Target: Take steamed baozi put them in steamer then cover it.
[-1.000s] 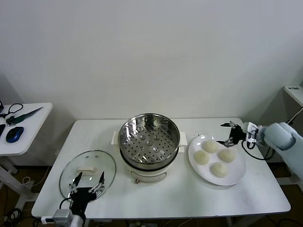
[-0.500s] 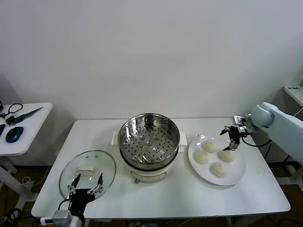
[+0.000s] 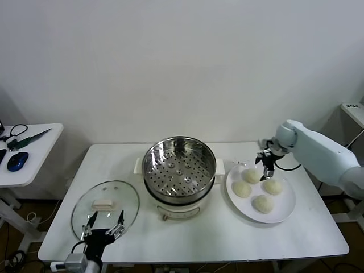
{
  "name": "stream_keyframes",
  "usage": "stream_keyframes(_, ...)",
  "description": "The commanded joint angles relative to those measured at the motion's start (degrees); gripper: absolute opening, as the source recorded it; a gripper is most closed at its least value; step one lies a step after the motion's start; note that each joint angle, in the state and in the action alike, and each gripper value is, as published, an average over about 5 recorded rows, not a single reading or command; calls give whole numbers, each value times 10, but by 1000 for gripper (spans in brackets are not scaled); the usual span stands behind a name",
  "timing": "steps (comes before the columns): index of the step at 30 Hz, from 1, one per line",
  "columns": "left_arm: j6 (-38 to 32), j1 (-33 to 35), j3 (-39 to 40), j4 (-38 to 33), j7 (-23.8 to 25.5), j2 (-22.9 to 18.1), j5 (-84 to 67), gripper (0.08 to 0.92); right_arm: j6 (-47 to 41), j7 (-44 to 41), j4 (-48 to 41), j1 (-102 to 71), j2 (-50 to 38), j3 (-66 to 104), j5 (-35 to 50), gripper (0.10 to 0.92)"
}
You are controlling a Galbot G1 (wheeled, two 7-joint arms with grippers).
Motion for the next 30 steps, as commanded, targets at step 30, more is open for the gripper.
stream_keyframes(30,-2,11,9,-11,-11,-2,3,823,90,-6,236,385,-3,-299,215,626)
